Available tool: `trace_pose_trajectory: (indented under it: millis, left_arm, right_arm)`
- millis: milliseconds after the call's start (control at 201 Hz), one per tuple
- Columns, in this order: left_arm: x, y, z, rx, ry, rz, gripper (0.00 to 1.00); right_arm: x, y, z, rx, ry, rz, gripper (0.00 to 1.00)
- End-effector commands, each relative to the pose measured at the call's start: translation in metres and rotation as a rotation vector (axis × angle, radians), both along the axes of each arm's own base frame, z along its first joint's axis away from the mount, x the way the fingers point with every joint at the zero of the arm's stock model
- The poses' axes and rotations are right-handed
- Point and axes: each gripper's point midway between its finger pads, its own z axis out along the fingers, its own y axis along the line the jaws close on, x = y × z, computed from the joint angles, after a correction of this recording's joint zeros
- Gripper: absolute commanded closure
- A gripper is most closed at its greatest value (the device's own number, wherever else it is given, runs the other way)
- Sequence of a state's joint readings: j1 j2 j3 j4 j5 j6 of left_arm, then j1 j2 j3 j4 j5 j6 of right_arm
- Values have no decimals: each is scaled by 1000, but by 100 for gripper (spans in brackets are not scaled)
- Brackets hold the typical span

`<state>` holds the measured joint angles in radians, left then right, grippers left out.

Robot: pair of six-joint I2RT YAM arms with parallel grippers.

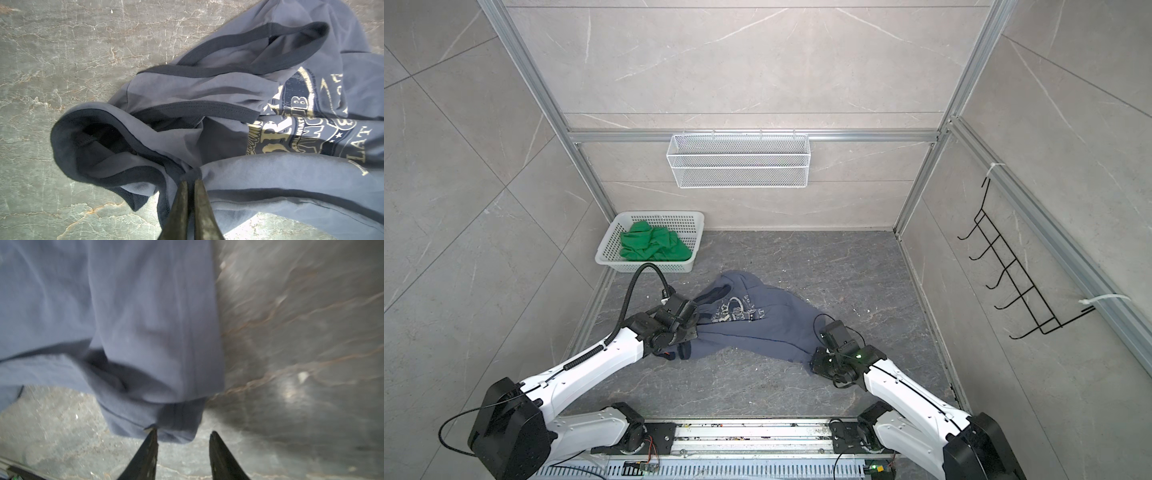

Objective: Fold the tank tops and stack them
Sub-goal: 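Lift the tank top high with both grippers, holding strap and hem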

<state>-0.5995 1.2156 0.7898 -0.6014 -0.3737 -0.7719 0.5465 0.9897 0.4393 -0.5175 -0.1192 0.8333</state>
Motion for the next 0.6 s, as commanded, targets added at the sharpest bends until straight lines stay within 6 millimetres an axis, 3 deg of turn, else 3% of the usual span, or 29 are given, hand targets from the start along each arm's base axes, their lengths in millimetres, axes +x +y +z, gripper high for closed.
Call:
trace_pose_trajectory:
  millis: [0, 299, 443, 597]
  left_arm:
    - [4, 7, 5, 28, -22, 19, 100]
    - [2, 12, 2, 41, -16, 24, 100]
    - [2, 12, 2, 42, -17, 25, 100]
    - [4, 12, 5, 52, -24, 20, 100]
  right_arm:
    - [-1, 1, -9, -24, 9, -25, 58]
    - [3, 15, -15, -57, -2, 15, 65]
    - [1, 9, -16, -111, 2, 13, 76]
    - [6, -1, 0, -165, -42, 13, 88]
